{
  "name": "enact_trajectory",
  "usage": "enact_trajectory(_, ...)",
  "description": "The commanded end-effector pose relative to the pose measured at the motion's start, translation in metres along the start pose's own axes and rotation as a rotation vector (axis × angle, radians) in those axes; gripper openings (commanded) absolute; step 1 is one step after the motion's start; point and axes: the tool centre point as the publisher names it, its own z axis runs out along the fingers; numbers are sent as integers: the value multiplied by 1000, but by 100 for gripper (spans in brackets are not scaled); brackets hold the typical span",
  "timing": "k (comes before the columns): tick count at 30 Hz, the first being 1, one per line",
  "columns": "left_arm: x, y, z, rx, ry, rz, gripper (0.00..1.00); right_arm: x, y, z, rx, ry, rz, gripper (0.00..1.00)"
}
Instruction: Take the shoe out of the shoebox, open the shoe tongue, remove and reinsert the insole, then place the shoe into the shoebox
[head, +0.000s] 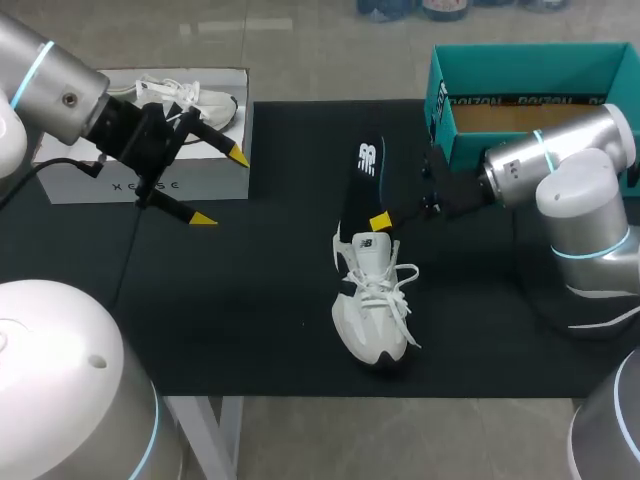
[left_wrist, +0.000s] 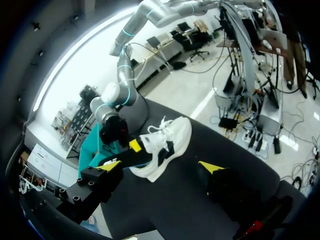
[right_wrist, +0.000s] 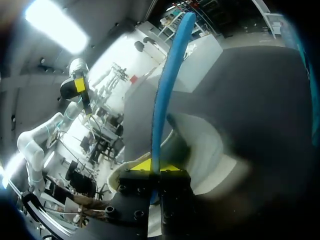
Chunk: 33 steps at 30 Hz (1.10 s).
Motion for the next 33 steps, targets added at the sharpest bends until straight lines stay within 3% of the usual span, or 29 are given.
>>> enact_trajectory(1, 0, 0, -1, -2, 2, 1, 100, -4, -6, 9, 20, -11, 7, 0)
enact_trajectory(9, 0, 0, -1, -2, 2, 1, 100, -5, -18, 21, 81, -40, 21, 0)
enact_trajectory(14, 0, 0, -1, -2, 2, 1, 100, -5, -13, 19, 78, -53, 28, 0)
enact_trajectory(15, 0, 0, -1, -2, 2, 1, 100, -4, -11, 18, 72, -56, 25, 34)
enact_trajectory(16, 0, 0, -1, -2, 2, 1, 100, -3, -8, 17, 72, -59, 18, 43)
enact_trajectory(19, 0, 0, -1, -2, 2, 1, 100, -2, -1, 14, 63, -65, 8, 48)
enact_trajectory(33, 0, 0, -1, -2, 2, 1, 100, -4, 24, 3, 32, -98, -28, 46)
